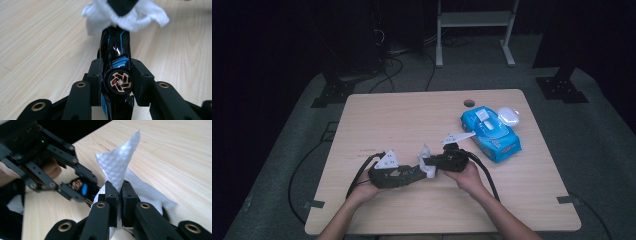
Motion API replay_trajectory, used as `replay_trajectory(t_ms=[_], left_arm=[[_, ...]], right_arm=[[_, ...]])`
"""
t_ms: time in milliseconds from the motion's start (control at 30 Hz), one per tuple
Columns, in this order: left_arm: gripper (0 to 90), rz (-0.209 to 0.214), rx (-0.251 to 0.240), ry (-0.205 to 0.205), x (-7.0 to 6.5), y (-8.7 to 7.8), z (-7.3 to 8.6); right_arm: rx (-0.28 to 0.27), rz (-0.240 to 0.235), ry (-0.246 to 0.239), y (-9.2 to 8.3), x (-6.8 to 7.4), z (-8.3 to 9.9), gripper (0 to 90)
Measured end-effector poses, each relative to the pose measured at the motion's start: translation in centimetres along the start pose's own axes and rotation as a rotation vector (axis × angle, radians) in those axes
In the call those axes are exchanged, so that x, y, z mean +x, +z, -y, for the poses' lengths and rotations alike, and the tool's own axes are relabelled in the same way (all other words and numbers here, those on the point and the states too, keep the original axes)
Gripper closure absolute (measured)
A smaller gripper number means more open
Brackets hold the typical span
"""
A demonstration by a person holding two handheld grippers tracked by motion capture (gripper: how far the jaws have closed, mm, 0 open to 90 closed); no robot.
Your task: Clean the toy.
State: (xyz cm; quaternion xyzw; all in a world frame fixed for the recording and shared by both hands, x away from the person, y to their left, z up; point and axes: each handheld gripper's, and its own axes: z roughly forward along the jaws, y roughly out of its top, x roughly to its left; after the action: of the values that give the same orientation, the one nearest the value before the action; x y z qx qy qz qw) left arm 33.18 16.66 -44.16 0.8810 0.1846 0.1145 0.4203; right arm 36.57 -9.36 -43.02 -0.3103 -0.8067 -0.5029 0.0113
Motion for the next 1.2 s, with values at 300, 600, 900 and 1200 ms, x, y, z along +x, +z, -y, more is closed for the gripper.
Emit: replay_trajectory(t_ms=[300, 600, 900, 1200], left_arm=[[59.2, -0.012, 0.051, 0.017, 0.0, 0.7, -0.6], [39.9, -0.032, 0.132, 0.043, 0.1, 3.0, -4.2], [40.2, -0.023, 0.294, 0.104, -0.1, 6.1, -6.1], [51.7, -0.017, 0.488, 0.155, -0.6, 8.4, -6.9]], right_arm=[[-0.028, 0.090, 0.005, -3.0, -1.4, 0.7, 85.1], [-0.071, 0.079, 0.057, -4.7, -2.6, 1.3, 85.0], [-0.083, 0.078, 0.093, -6.0, -3.6, 2.1, 85.0], [-0.054, 0.053, 0.107, -5.2, -3.9, 2.5, 85.0]])
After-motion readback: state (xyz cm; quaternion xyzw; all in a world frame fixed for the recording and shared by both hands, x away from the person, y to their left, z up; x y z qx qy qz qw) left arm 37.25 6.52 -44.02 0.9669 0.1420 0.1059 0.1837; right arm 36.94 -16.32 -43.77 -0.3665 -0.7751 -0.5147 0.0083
